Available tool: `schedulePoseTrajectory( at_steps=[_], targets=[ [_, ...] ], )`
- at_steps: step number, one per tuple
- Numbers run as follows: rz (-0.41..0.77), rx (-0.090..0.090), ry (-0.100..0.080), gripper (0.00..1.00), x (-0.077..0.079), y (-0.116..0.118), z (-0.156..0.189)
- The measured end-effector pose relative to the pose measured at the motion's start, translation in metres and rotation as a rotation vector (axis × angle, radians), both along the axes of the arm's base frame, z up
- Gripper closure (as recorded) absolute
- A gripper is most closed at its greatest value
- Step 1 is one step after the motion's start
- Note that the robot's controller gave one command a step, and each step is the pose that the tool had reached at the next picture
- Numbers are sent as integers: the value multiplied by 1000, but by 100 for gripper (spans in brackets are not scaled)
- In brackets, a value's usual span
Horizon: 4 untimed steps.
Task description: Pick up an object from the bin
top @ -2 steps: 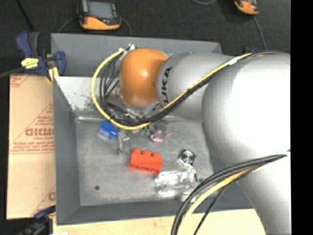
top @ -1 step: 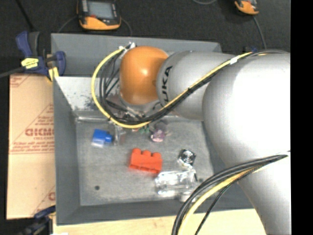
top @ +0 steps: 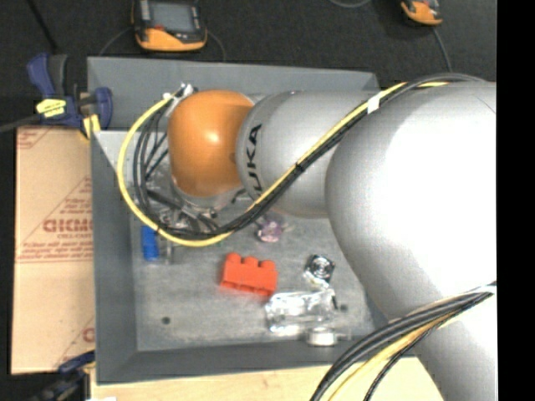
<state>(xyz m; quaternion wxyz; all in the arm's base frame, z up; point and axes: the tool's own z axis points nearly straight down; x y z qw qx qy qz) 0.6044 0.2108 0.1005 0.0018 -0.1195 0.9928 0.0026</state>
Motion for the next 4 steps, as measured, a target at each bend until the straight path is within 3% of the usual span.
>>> schedulePoseTrajectory(
  at_steps=[1,2,3,4],
  targets=[
    [14,-3,-6,100,4,13,37],
    [27,-3,-10,100,-10,17,121],
    [25,-4,-1,0,-11,16,116],
    [172,-8,5,0,30,-7,-25]
  ],
)
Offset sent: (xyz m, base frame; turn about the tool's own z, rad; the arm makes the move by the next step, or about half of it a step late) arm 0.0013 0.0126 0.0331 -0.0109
